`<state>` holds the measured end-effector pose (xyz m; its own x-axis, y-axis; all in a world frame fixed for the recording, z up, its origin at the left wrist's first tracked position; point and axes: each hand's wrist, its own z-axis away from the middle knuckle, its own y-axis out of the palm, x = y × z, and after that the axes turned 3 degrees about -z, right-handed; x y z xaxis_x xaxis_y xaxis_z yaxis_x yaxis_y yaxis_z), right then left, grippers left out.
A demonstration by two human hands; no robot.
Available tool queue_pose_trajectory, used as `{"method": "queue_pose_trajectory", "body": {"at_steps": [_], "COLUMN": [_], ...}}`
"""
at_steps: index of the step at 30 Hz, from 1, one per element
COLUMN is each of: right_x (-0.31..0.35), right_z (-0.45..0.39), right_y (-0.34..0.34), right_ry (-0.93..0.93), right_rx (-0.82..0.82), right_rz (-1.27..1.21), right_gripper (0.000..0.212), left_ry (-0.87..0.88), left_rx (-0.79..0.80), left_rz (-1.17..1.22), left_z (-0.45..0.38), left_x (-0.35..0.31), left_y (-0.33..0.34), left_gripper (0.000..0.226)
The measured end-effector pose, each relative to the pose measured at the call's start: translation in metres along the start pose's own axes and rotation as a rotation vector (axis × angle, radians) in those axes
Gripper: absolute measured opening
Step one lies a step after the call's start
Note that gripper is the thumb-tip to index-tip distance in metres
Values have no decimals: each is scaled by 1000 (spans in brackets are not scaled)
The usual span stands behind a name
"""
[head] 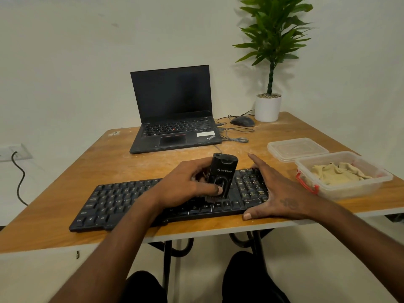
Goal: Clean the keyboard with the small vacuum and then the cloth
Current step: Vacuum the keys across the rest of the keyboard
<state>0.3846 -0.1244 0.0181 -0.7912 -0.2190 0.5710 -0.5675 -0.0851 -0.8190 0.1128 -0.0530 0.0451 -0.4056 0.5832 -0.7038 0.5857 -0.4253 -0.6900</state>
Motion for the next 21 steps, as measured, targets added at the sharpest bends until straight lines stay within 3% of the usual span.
{"method": "queue_pose_trajectory", "body": {"at_steps": [5,12,21], "right_x": [0,1,0], "right_z": [1,0,1], "right_y": [0,0,0], "right_ry": [8,10,1], "right_rx": [-4,4,-2], "right_rz": [-3,1,-4], "right_gripper": [142,143,141], "left_ry": [-24,-16,6], "left_rx": [-104,51,-224], "left_rz": [-93,15,-229], "left_z": [-7,0,-16], "left_x": [0,-2,5], "left_y": [2,-1,7], "left_gripper": [60,49,57]}}
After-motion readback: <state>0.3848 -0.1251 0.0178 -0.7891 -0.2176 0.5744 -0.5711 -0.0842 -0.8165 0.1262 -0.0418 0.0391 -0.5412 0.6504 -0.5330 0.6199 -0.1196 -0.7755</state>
